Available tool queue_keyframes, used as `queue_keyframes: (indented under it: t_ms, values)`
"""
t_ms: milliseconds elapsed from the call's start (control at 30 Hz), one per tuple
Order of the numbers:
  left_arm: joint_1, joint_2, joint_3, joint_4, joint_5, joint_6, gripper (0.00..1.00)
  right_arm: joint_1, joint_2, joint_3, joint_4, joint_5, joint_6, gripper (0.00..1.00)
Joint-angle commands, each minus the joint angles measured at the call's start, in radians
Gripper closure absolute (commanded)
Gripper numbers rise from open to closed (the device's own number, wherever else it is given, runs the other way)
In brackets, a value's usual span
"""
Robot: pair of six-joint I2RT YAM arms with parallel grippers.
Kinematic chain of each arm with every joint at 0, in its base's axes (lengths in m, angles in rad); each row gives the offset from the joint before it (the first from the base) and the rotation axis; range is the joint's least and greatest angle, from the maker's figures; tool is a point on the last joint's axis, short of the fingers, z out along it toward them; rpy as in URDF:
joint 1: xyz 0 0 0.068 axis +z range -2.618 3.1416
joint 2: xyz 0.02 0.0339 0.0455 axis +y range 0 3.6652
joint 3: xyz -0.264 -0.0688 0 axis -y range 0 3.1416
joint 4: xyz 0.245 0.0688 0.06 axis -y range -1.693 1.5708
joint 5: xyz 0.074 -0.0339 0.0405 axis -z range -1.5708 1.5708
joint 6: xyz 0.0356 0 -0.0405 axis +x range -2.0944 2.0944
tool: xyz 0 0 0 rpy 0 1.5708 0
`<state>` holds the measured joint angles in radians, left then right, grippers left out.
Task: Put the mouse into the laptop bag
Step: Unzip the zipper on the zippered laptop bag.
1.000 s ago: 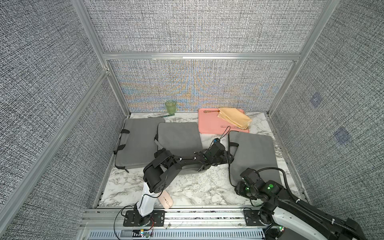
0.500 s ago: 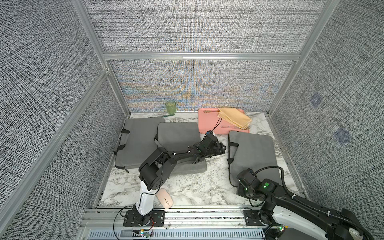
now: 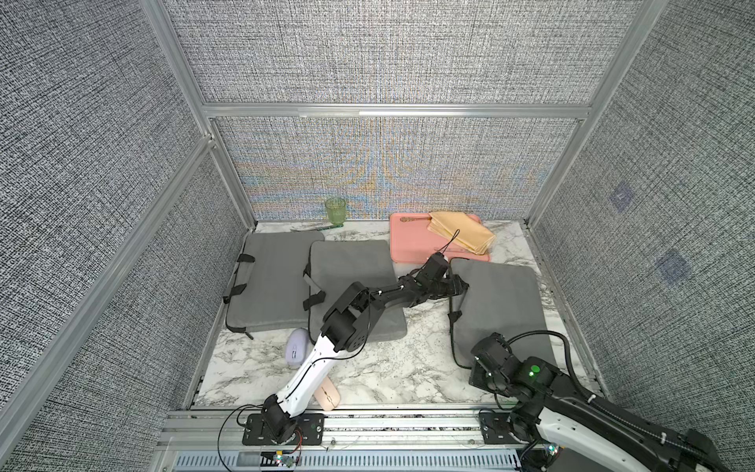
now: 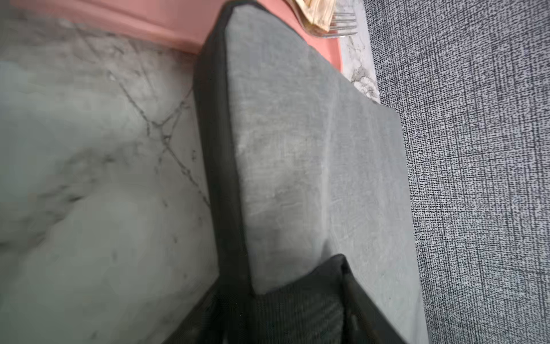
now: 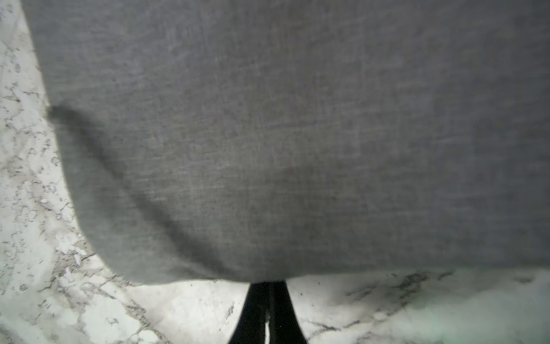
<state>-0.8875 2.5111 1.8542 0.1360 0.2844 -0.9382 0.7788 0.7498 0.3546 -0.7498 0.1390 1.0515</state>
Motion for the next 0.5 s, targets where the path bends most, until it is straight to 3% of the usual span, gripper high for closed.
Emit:
queue_keyframes:
  t_ms: [0, 233, 367, 467]
  values:
    - [0.0, -0.002, -0.04, 0.046, 0.012, -0.057, 1.0, 0.024, 0.047, 0.017, 0.08, -0.043, -0.025, 1.0]
    - [-0.004, -0.165, -0.285, 0.182, -0.142, -0.091, 1.0, 0.233, 0.258, 0.101, 0.266, 0.0, 0.057, 1.0]
    - [-0.011, -0.238, -0.416, 0.265, -0.219, -0.136, 1.0, 0.257, 0.363, 0.163, 0.359, 0.022, 0.07, 1.0]
    - [-0.035, -0.301, -0.548, 0.352, -0.313, -0.169, 1.0, 0.246, 0.394, 0.211, 0.295, 0.084, 0.082, 1.0]
